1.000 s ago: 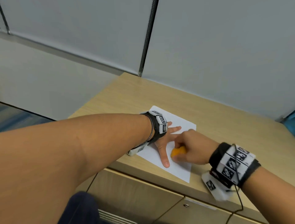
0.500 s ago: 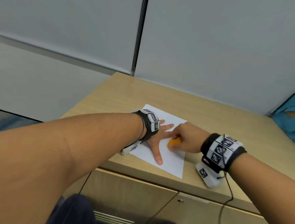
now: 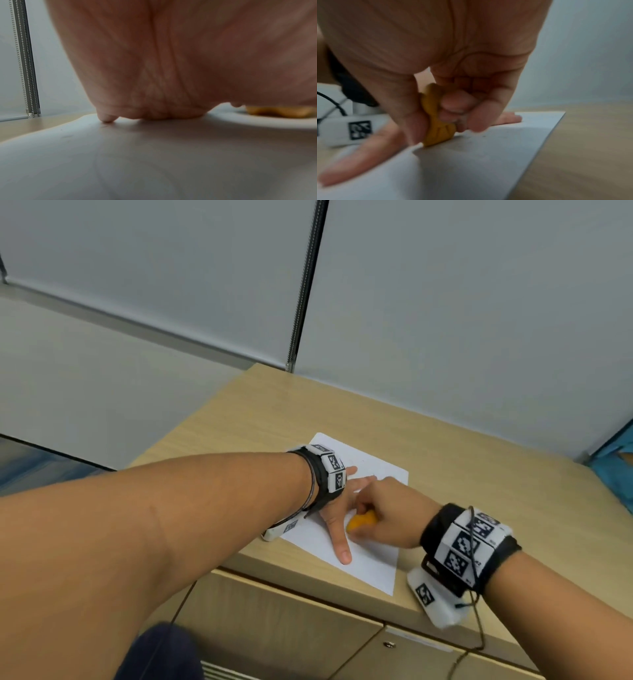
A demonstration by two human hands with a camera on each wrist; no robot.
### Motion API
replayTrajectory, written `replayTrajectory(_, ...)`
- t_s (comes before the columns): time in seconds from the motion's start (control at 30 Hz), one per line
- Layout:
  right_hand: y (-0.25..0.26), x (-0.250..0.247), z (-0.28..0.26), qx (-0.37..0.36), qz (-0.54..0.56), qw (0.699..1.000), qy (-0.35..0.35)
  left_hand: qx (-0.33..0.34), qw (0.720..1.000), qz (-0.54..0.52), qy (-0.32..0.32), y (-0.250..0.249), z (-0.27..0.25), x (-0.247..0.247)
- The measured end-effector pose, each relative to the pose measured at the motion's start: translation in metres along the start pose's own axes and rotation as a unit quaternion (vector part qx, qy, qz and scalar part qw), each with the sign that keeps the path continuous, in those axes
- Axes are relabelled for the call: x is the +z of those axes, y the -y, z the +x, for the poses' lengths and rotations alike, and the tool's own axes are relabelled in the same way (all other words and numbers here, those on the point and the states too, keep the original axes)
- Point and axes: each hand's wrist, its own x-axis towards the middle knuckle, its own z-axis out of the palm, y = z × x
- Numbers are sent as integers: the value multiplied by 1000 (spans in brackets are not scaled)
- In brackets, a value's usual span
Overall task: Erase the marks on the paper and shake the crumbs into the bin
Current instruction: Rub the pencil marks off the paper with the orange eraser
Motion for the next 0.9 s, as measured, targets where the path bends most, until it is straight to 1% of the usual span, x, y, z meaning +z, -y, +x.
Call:
replayTrajectory(0.03, 2, 1, -2, -10, 12, 1000, 13, -4, 1000, -4, 1, 0, 0, 0)
replayTrajectory(0.07, -1, -2, -1, -1, 13, 1000, 16, -5, 1000, -2, 0, 1, -1, 0)
replayTrajectory(0.17, -20, -10, 8, 65, -15, 997, -27, -4, 1000, -1, -13, 0, -3, -1)
replayTrajectory(0.2, -23, -8, 10, 76, -13, 996, -40, -3, 1000, -6, -14, -1, -5, -1)
replayTrajectory(0.23, -20, -6, 9, 68, -10, 997, -41, -4, 1000, -8, -14, -1, -5, -1)
replayTrajectory(0.27, -13, -2, 6, 46, -3, 999, -29, -3, 1000, -6, -14, 0, -4, -1)
replayTrajectory(0.33, -1, 2, -3, 3, 23, 1000, 10, -6, 1000, -11, -13, 0, -3, 0)
replayTrajectory(0.37, 0, 1, -4, -1, 30, 999, 22, -6, 1000, -17, -13, 1, -3, 1)
replayTrajectory(0.4, -3, -3, -3, 7, 24, 999, 20, -6, 1000, -20, -12, 1, -3, 1)
replayTrajectory(0.5, -18, -8, 7, 67, -16, 997, -26, -4, 1000, -14, -25, 0, -2, 2)
replayTrajectory(0.53, -20, -6, 9, 76, -21, 996, -37, -3, 1000, -12, -28, 0, -2, 2)
replayTrajectory(0.57, -16, -4, 9, 67, -25, 997, -37, -5, 1000, -11, -27, 0, -2, 2)
replayTrajectory(0.6, -10, -1, 6, 46, -21, 998, -23, -7, 1000, -9, -23, 0, -1, 2)
replayTrajectory(0.67, 3, 2, -3, -3, 22, 1000, 16, -8, 1000, -11, -16, 1, 1, 3)
replayTrajectory(0.73, 4, -1, -7, -16, 39, 998, 37, -7, 1000, -4, -14, 1, 2, 2)
replayTrajectory(0.77, 0, -3, -5, -10, 31, 999, 30, -6, 1000, -9, -11, 1, 2, 2)
replayTrajectory(0.83, -10, -6, 0, 17, -5, 1000, -6, -6, 1000, -24, -11, 2, -1, 2)
replayTrajectory(0.9, -16, -3, 2, 36, -20, 999, -35, -6, 1000, -17, -13, 1, -4, 1)
